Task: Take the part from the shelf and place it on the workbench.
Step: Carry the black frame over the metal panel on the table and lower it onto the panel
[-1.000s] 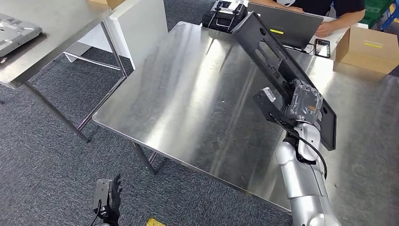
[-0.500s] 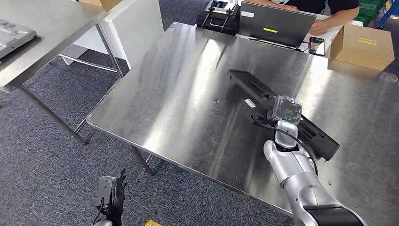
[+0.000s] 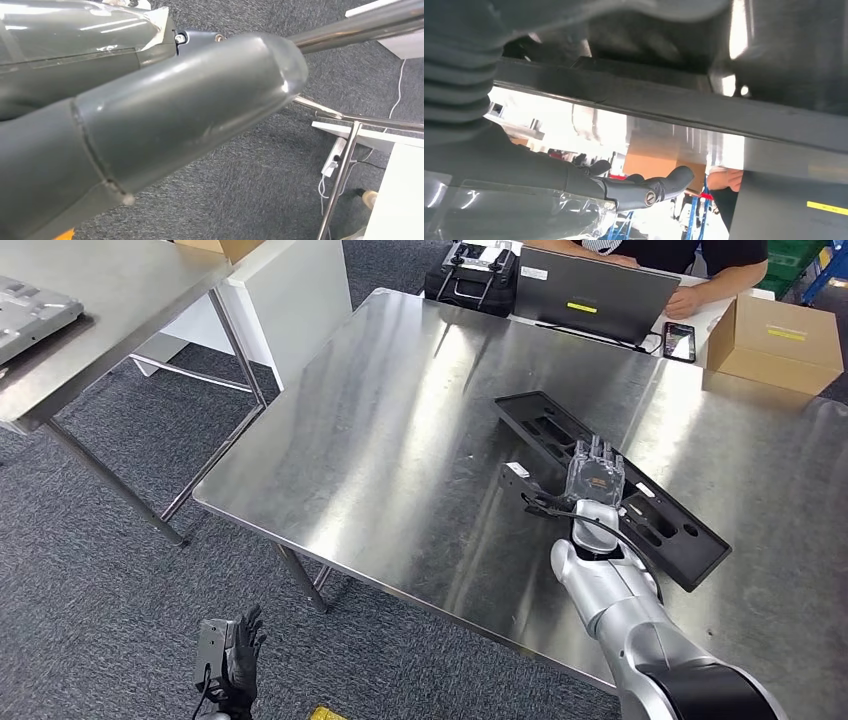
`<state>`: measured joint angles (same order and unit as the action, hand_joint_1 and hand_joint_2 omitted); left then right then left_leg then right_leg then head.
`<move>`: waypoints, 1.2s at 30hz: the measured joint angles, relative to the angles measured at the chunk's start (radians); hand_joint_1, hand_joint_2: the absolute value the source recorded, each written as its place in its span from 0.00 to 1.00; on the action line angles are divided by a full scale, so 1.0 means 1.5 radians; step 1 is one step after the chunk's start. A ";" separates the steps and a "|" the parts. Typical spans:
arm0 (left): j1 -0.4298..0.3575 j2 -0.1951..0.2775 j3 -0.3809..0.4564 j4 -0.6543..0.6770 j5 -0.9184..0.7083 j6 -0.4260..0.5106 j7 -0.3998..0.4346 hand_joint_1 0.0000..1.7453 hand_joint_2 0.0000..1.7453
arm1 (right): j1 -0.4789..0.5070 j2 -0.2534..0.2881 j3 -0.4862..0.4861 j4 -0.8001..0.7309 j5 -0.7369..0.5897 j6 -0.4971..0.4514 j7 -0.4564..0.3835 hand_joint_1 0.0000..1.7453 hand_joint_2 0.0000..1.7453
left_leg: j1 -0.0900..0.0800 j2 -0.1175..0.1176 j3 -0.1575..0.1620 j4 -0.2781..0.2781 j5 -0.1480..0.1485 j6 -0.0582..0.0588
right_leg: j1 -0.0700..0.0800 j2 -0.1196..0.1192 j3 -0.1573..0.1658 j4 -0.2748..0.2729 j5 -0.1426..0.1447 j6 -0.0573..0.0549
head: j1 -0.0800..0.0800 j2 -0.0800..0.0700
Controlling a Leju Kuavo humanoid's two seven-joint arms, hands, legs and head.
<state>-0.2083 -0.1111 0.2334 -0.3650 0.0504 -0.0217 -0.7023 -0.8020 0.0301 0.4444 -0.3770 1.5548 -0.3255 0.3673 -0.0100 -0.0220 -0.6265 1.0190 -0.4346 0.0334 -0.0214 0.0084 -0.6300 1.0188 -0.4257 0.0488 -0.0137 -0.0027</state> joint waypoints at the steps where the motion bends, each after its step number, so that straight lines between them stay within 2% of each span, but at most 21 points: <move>1: 0.000 0.001 0.000 0.001 0.001 -0.001 0.000 0.00 0.00 | 0.000 0.001 -0.001 0.001 0.000 0.000 -0.001 0.00 0.00 | 0.000 0.000 0.000 0.000 0.000 0.000 | 0.000 0.000 0.000 0.000 0.000 0.000 | 0.000 0.000; 8: 0.000 0.004 0.005 0.006 0.001 -0.002 0.000 0.00 0.00 | -0.001 0.006 -0.008 0.005 -0.009 0.002 -0.013 0.00 0.00 | 0.000 0.000 0.000 0.000 0.000 0.000 | -0.001 0.000 0.001 -0.001 0.000 0.000 | 0.000 0.000; 12: 0.001 0.006 0.010 0.008 -0.005 -0.004 0.000 0.00 0.00 | -0.003 0.017 -0.039 0.004 -0.071 0.002 -0.085 0.00 0.00 | 0.000 0.000 0.000 0.000 0.000 0.000 | -0.001 0.000 0.001 -0.001 0.000 0.000 | 0.000 0.000; 14: 0.003 0.007 0.012 0.008 -0.009 -0.001 0.000 0.00 0.00 | 0.000 0.026 -0.067 -0.010 -0.116 -0.052 -0.145 0.00 0.00 | 0.000 0.000 0.000 0.000 0.000 0.000 | -0.001 0.000 0.001 -0.001 0.000 0.000 | 0.000 0.000; 17: 0.009 0.008 0.019 0.009 -0.018 0.007 0.000 0.00 0.00 | 0.028 0.044 -0.123 -0.098 -0.216 -0.198 -0.275 0.00 0.00 | 0.000 -0.001 0.001 0.000 0.000 0.000 | 0.000 0.000 0.001 -0.001 0.000 0.000 | 0.000 0.000; 19: 0.016 0.008 0.026 0.008 -0.025 0.011 0.000 0.00 0.00 | 0.074 0.057 -0.156 -0.215 -0.287 -0.240 -0.363 0.00 0.00 | 0.000 -0.003 0.001 0.000 0.000 0.000 | 0.000 -0.001 0.001 -0.001 0.000 0.000 | 0.000 0.000; 23: 0.032 0.007 0.036 -0.008 -0.041 0.030 0.000 0.00 0.00 | 0.225 0.093 -0.197 -0.511 -0.402 -0.249 -0.552 0.00 0.00 | 0.000 -0.004 0.002 0.000 -0.003 0.001 | 0.001 -0.003 0.001 -0.002 -0.001 -0.001 | 0.000 0.000; 26: 0.040 0.007 0.053 -0.019 -0.040 0.057 0.000 0.00 0.00 | 0.356 0.116 -0.196 -0.688 -0.522 -0.250 -0.655 0.00 0.00 | 0.000 -0.003 0.003 0.000 -0.006 0.001 | 0.001 -0.003 0.002 -0.002 -0.004 -0.002 | 0.000 0.000; 28: 0.048 0.006 0.068 -0.028 -0.034 0.071 0.000 0.00 0.00 | 0.430 0.119 -0.178 -0.775 -0.614 -0.250 -0.687 0.00 0.00 | 0.000 -0.003 0.004 0.000 -0.007 0.000 | 0.001 -0.002 0.003 -0.003 -0.004 -0.002 | 0.000 0.000; 31: 0.063 0.004 0.097 -0.039 -0.017 0.069 0.000 0.00 0.00 | 0.518 0.110 -0.131 -0.859 -0.720 -0.244 -0.704 0.00 0.00 | 0.000 -0.001 0.005 -0.001 -0.008 0.000 | 0.001 0.000 0.003 -0.003 -0.005 -0.002 | 0.000 0.000; 36: 0.077 0.002 0.136 -0.041 -0.003 0.058 0.000 0.00 0.00 | 0.581 0.091 -0.075 -0.926 -0.765 -0.236 -0.708 0.00 0.00 | 0.000 0.000 0.007 -0.001 -0.009 0.001 | 0.001 0.001 0.004 -0.003 -0.005 -0.002 | 0.000 0.000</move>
<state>-0.0921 -0.1074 0.4369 -0.4268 0.0451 0.0652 -0.7023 0.0698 0.1661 0.3324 -1.7661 0.4066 -0.6800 -0.6950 -0.0104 -0.0213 -0.6159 1.0182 -0.4475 0.0342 -0.0200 0.0096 -0.6241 1.0142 -0.4329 0.0453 -0.0136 -0.0027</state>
